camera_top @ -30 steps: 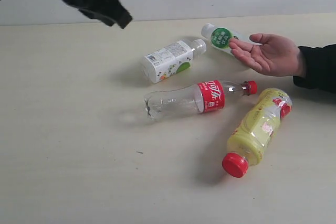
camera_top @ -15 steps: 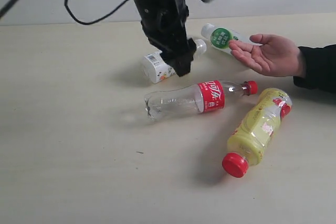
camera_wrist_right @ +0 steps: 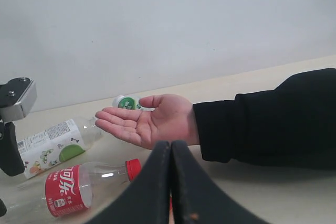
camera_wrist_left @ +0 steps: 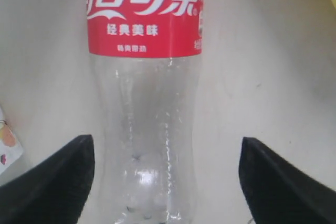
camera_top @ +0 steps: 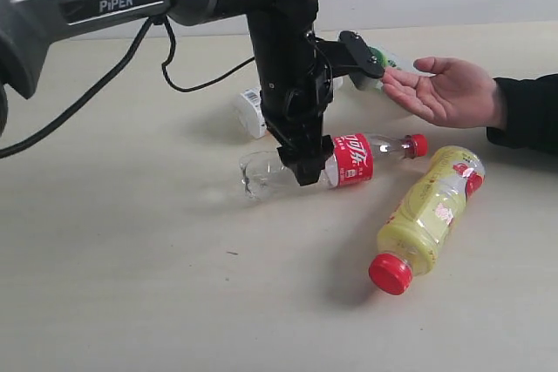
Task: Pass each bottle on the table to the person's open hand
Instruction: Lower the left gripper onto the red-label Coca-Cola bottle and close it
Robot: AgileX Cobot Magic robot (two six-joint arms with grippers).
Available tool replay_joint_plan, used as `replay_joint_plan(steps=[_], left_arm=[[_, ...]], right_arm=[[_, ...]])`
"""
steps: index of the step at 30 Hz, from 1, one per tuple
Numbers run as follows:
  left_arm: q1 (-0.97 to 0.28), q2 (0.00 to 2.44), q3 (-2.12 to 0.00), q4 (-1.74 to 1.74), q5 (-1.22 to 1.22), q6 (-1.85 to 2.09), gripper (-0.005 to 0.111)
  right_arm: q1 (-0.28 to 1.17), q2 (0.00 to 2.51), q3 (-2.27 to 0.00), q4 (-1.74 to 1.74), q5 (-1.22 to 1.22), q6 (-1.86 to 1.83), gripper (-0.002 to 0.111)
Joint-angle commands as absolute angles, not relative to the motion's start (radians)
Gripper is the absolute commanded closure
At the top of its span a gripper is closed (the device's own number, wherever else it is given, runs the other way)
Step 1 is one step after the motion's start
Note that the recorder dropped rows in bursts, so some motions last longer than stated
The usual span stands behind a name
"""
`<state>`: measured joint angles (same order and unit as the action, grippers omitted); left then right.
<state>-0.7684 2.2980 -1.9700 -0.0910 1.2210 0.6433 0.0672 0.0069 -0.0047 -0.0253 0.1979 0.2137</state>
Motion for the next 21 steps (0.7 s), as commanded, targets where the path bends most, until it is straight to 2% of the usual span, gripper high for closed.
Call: replay_joint_plan(steps=[1, 13, 17, 19, 21], left_arm=[[-0.771, 2.319, -1.977, -0.078, 1.221, 0.645, 0.033], [-0.771, 2.400, -1.977, -0.077, 1.171, 0.649, 0.033], [-0.771, 2.419, -1.977, -0.071, 1.171, 0.647, 0.037], [-0.771, 2.419, -1.977, -0.071, 1.171, 0.647, 0.045], [-0.771, 2.419, -1.977, -0.071, 1.171, 0.647, 0.064]], right_arm=[[0.061, 0.000, 0.000, -0.026, 0.194, 0.211, 0.108], [0.061, 0.000, 0.000, -0.026, 0.194, 0.211, 0.108], [0.061, 0.000, 0.000, -0.026, 0.194, 0.211, 0.108], [0.061, 0.000, 0.000, -0.026, 0.194, 0.211, 0.108], [0.061, 0.000, 0.000, -0.026, 0.194, 0.211, 0.108]])
